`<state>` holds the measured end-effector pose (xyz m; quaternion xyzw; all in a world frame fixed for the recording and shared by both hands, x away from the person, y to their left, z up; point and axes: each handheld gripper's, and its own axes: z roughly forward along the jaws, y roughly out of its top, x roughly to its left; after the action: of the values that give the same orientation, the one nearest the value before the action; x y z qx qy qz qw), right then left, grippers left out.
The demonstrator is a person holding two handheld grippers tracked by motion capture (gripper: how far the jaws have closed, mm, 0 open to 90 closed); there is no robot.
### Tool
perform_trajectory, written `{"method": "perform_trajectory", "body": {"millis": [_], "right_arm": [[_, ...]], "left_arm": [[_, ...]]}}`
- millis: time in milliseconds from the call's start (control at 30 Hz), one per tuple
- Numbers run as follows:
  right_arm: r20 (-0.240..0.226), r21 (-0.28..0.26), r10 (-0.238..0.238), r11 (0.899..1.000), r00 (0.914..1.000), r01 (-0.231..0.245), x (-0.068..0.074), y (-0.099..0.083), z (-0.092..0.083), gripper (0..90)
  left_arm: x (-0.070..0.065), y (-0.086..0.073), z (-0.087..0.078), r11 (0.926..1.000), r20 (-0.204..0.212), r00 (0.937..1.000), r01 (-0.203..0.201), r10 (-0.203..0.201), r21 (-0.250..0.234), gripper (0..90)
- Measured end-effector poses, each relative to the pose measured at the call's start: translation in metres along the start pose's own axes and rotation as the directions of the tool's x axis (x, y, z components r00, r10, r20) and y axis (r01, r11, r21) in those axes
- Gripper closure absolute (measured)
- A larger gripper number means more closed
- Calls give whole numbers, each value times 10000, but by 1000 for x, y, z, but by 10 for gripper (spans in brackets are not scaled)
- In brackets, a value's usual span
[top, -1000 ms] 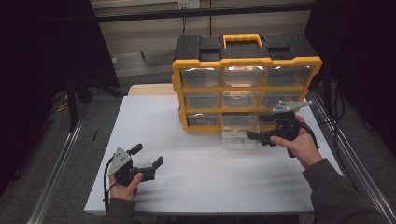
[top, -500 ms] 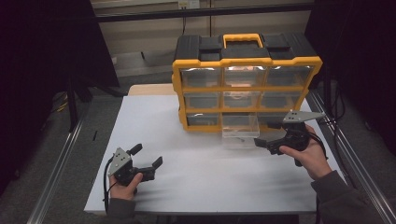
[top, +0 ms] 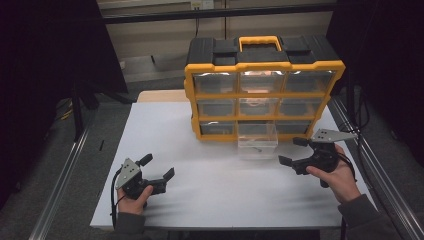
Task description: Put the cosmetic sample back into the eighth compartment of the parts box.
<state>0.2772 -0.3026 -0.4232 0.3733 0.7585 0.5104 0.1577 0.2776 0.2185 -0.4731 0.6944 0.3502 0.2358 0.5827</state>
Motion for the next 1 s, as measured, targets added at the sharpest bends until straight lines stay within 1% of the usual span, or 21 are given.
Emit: {"method": "perform_trajectory", "body": {"millis": [67,100,133,200,233,267,367,533,633,700,733,867,900,967,1000], "right_arm": [[3,-79,43,10000,10000,-43,1,-6,-2,62],[21,-118,39,9999,10000,-39,1,-8,-2,62],[-9,-160,57,9999,10000,-57,0,-9,-3,61],[66,-174,75,9998,10000,-73,1,-12,-4,60],[18,-184,79,9998,10000,-78,0,-13,-4,60],[34,-197,128,9997,9999,-127,1,-14,-5,60],[87,-286,82,9996,9999,-80,0,-17,-7,60],[130,-382,149,9992,9998,-144,-1,-24,-11,59],[87,-487,182,9987,9998,-178,-1,-26,-13,58],[132,-579,216,9981,9997,-208,-1,-29,-15,58],[156,-622,159,9980,9998,-149,-1,-30,-16,58],[204,-666,212,9976,9996,-198,-1,-34,-18,54],[309,-723,203,9972,9993,-181,-1,-35,-20,53],[314,-803,176,9967,9994,-150,-2,-36,-20,54],[330,-808,233,9965,9992,-206,-1,-37,-21,54]], "left_arm": [[0,0,0,10000,-3,10000,-63,63,40,28],[0,0,0,10000,-13,10000,35,-35,-47,28],[0,0,0,10000,-6,10000,31,-31,-41,28],[0,0,0,10000,36,10000,16,-16,-44,28],[0,0,0,10000,22,10000,-47,47,-58,28],[0,0,0,10000,61,10000,1,0,-70,28],[0,0,-1,10000,52,10000,-3,3,-68,28],[0,0,-1,10000,57,10000,-28,28,-59,28],[0,0,-1,10000,56,10000,-28,28,-57,28],[-1,0,-1,10000,-11,10000,-36,36,-38,28],[-1,0,-1,10000,-1,10000,-56,56,-15,28],[-1,0,-1,10000,-4,10000,-20,20,-43,28],[-1,0,-1,10000,-13,10000,-8,8,-36,28],[-1,0,-1,10000,-5,10000,-9,9,-45,28],[-1,0,-1,10000,-9,10000,-14,14,-49,28]]}}
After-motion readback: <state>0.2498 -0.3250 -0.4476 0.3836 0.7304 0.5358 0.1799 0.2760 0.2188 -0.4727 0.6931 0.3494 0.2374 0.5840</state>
